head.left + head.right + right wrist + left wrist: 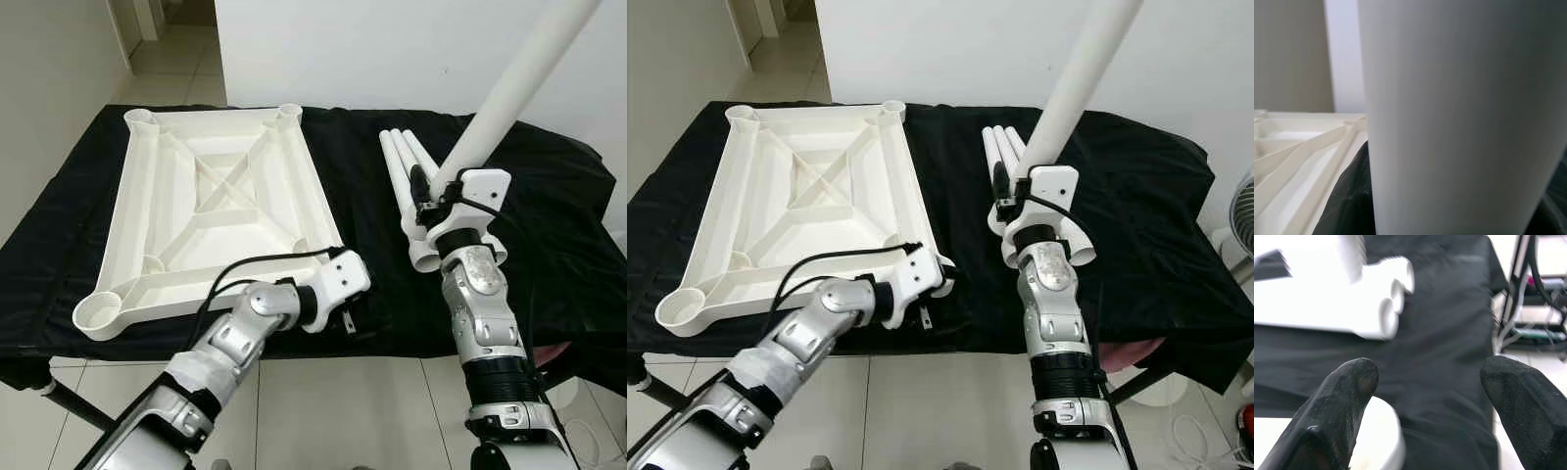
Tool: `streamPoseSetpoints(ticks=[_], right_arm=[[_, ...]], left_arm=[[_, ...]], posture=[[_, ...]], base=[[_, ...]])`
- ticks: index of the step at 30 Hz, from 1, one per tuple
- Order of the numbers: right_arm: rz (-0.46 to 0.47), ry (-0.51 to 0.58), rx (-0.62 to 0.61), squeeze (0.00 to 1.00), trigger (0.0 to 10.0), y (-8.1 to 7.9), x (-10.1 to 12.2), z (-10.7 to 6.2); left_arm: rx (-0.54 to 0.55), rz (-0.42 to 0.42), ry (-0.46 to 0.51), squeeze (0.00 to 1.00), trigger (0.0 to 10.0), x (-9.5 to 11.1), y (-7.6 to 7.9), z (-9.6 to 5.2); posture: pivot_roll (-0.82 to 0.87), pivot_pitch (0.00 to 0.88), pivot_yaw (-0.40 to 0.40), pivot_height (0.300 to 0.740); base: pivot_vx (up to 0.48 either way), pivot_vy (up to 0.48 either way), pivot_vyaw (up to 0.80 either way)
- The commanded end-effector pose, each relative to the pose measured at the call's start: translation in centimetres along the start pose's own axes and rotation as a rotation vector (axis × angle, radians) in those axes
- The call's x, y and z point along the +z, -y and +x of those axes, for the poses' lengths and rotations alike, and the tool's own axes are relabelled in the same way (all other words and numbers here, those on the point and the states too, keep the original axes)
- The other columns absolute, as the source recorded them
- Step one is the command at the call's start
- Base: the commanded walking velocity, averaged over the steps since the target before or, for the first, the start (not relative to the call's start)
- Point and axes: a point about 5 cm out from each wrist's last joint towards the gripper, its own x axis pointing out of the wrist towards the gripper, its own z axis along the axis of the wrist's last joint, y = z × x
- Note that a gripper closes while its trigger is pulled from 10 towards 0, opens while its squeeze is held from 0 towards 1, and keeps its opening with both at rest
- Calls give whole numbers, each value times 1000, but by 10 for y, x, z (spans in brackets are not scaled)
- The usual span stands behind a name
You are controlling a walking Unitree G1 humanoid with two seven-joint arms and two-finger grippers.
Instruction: Building children table
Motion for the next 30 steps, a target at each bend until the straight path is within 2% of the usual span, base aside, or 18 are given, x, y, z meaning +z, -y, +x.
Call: streamPoseSetpoints(ticks=[1,2,4,5,6,11,13,15,20,27,30], right_arm=[[-9,-24,48,0,10000,-8,-3,2],[-9,-24,48,0,10000,-8,-3,2],[-20,-49,115,0,10000,-22,-9,5],[-20,-49,115,0,10000,-22,-9,5],[-24,-67,168,0,10000,-31,-14,6],[-21,-78,196,0,10000,-37,-18,7],[-14,-102,236,0,10000,-44,-24,6],[-12,-111,250,0,10000,-47,-26,6],[-10,-162,315,0,10000,-58,-39,-3],[-18,-182,337,0,10000,-61,-44,-6],[-30,-199,353,0,10000,-59,-49,-15]], left_arm=[[86,-4,25,0,10000,8,-9,-4],[86,-4,25,0,10000,8,-9,-4],[175,-6,60,0,10000,19,-21,-18],[175,-6,60,0,10000,19,-21,-18],[261,-9,41,0,10000,21,-31,-30],[309,-8,19,0,10000,19,-36,-39],[365,-6,-14,0,10000,10,-40,-53],[385,-8,-25,0,10000,7,-41,-57],[412,-39,-72,0,10000,-6,-34,-70],[409,-65,-82,0,10000,-10,-27,-72],[363,-88,-93,0,10000,-18,-9,-69]], posture=[[-61,0,-17,740],[-61,0,-17,740],[-41,0,-30,740],[-41,0,-30,740],[-35,0,-35,740],[-27,0,-40,740],[-12,0,-52,740],[-12,0,-52,740],[6,0,-71,740],[11,0,-76,740],[11,0,-76,740]], base=[[0,0,0],[0,0,0],[0,0,0],[0,0,0],[0,0,0],[0,0,0],[0,0,0],[0,0,0],[0,0,0],[0,0,0],[0,0,0]])
